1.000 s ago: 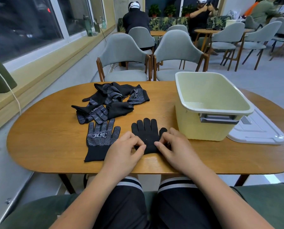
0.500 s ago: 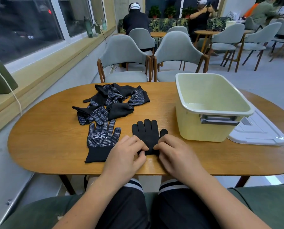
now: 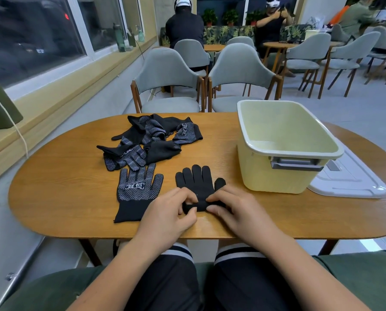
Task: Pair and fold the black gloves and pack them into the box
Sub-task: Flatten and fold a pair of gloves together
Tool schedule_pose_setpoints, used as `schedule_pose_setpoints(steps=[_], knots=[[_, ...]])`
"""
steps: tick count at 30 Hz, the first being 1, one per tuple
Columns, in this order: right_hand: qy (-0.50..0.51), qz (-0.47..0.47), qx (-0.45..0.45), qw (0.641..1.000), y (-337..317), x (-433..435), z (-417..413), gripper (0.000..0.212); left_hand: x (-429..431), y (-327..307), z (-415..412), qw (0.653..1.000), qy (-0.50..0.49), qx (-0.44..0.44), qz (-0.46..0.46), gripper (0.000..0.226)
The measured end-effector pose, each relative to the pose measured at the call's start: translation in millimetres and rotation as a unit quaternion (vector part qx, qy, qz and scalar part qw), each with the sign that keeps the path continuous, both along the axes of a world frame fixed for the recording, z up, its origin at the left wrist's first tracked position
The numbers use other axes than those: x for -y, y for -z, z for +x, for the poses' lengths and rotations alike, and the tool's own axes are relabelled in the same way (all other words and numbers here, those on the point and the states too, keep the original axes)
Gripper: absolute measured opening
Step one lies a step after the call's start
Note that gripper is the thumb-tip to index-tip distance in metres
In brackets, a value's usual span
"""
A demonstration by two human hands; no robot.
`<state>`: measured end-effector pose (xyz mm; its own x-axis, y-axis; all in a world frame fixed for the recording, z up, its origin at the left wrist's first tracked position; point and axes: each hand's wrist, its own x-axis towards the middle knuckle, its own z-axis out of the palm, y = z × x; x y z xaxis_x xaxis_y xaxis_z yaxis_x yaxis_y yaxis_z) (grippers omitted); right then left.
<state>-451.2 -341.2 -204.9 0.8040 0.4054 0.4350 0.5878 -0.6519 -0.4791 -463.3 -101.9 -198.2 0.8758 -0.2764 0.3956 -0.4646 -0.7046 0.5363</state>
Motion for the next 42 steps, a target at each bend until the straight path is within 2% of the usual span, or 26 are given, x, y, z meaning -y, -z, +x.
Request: schedule_pose_setpoints(steps=[8, 15, 20, 23, 26, 28, 32, 38, 42], knots=[[0.003, 0.038, -0.089, 0.995, -9.7, 0.7, 4.0, 0.003, -0.3, -3.1, 4.2, 0.999, -0.009, -0.034, -0.014, 0.003], [0.086, -0.008, -0.056, 0.995, -4.9, -7.1, 9.2, 0.021, 3.1, -2.3, 10.1, 0.998, -0.046, -0.042, -0.018, 0.010], [0.120, -0.022, -0.014, 0.992, -2.5, -15.8, 12.2, 0.018, 5.2, -3.7, 12.5, 0.998, -0.065, -0.013, -0.023, 0.009], [0.092, -0.020, 0.029, 0.995, -3.7, -15.9, 9.8, 0.006, 5.0, -4.7, 8.4, 0.998, -0.035, 0.044, 0.007, 0.012], [0.053, -0.055, 0.082, 0.994, -0.6, -16.4, 3.8, 0.015, 0.2, -1.2, 3.3, 0.993, 0.007, 0.104, 0.056, 0.005], [0.044, -0.084, 0.109, 0.989, 1.5, -14.9, -1.1, 0.019, -3.6, 0.9, 0.3, 0.990, 0.016, 0.120, 0.076, 0.010], [0.029, -0.102, 0.102, 0.989, -1.6, -11.3, -9.1, 0.020, -8.7, 0.6, -0.2, 0.989, 0.016, 0.111, 0.101, 0.020], [0.021, -0.073, 0.071, 0.995, -0.2, -10.8, 1.1, 0.019, -5.6, -3.5, 8.0, 0.992, 0.012, 0.080, 0.092, 0.022], [-0.001, -0.087, 0.071, 0.994, -3.1, -7.3, 0.5, 0.019, -9.3, -7.4, 4.9, 0.995, 0.030, 0.053, 0.083, 0.022]])
